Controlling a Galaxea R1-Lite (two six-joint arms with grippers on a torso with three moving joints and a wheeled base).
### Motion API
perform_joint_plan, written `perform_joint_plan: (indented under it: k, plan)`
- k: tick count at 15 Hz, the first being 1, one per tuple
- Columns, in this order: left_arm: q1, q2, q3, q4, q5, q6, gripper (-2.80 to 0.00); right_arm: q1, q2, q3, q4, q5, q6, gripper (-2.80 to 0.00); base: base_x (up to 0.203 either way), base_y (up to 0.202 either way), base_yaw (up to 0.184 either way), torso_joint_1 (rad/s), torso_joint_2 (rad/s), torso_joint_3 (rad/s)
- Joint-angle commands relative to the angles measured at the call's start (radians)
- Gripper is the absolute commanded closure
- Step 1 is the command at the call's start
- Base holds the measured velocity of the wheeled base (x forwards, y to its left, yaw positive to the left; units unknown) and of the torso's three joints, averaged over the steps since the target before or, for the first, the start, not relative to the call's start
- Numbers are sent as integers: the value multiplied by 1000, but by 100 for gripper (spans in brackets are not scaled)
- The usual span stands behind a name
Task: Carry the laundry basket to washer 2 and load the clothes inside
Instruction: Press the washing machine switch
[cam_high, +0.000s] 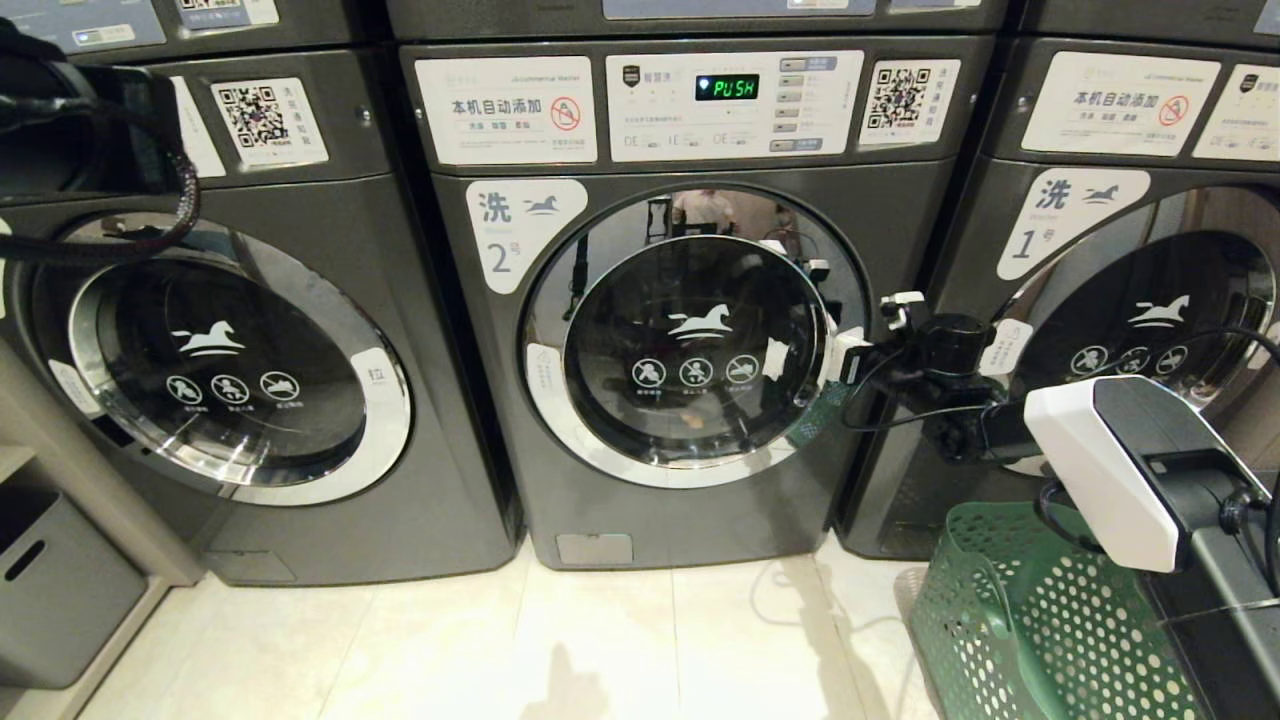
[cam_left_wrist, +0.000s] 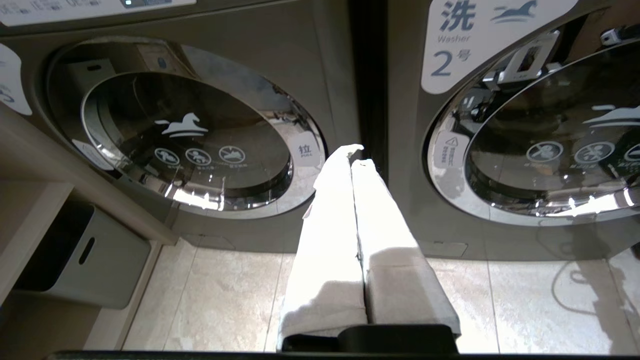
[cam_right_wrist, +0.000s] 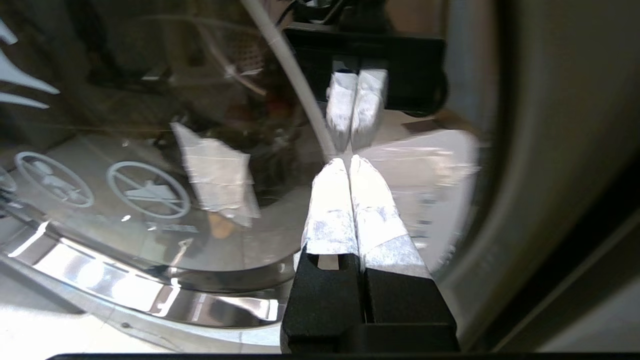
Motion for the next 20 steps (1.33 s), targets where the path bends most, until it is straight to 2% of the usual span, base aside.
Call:
perform_joint_plan:
  k: [1,7,13,14,17,20]
  plan:
    - [0,-2,-5,10,4,0,0,-3,-4,0,-4,2,0,0,0,0,0,-5,5,-118]
    - [-1,-3,7,0,1,3,0,-4,-9,-1,-4,2,0,0,0,0,0,-5,0,-175]
    - [-1,-8,11,-45,-7,-1,0,-4,-49,31,8,3,1,0,0,0,0,2,0,-35]
    - [-1,-15,11,-45,-13,-2,0,-4,-86,79,33,4,1,0,0,0,0,0,0,0]
    - [-1,-36,17,-45,-85,-2,0,2,-325,300,190,20,2,0,0,0,0,0,0,0]
    - [2,-73,83,-45,-95,-11,0,18,-578,576,337,35,-25,0,0,0,0,0,0,0]
